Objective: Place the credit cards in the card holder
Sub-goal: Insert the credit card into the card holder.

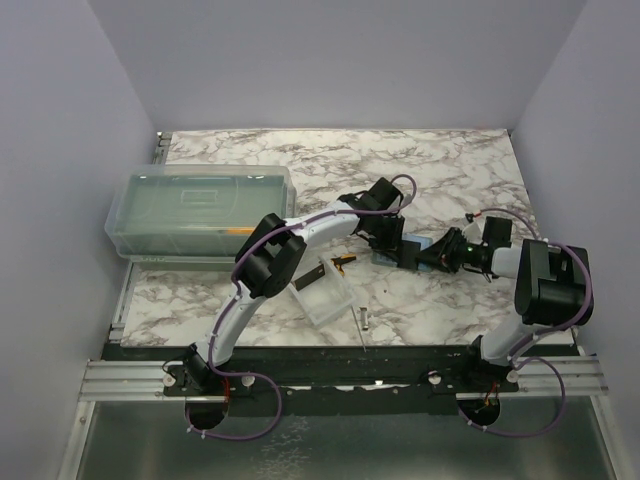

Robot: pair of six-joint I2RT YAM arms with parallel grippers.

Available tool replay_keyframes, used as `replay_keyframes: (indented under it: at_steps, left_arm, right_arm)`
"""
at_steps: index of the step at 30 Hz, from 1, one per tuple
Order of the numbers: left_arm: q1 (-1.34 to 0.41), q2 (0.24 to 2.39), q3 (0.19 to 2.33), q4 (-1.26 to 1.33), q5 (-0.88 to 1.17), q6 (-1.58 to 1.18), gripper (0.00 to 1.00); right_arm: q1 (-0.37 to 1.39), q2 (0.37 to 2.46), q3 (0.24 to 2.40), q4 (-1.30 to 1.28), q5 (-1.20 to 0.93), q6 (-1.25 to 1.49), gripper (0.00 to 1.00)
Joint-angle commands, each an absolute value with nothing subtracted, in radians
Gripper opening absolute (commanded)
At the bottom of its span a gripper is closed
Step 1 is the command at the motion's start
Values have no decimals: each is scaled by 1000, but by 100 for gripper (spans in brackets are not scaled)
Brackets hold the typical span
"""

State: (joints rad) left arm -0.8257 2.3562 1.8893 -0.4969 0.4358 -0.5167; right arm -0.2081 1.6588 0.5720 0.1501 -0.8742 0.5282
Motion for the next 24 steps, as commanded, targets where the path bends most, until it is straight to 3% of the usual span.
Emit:
replay_keyframes:
  at_steps: [1,9,16,24]
  left_arm:
    - [-818,2377,1862,-494,402,-509,19]
    - [-815,2373,1865,-495,416,-506,19]
    - [-759,2250,1826,-494,455,-511,47]
    - [-695,2231,1777,-491,434,-500,47]
  right_arm:
    - [-195,1688,546,207,-921,554,26]
    - [-192,1674,539,293,-959,624,1]
    - [-192,1678,642,120,-954,492,0]
    - [-192,1711,698,42,-1015,430,0]
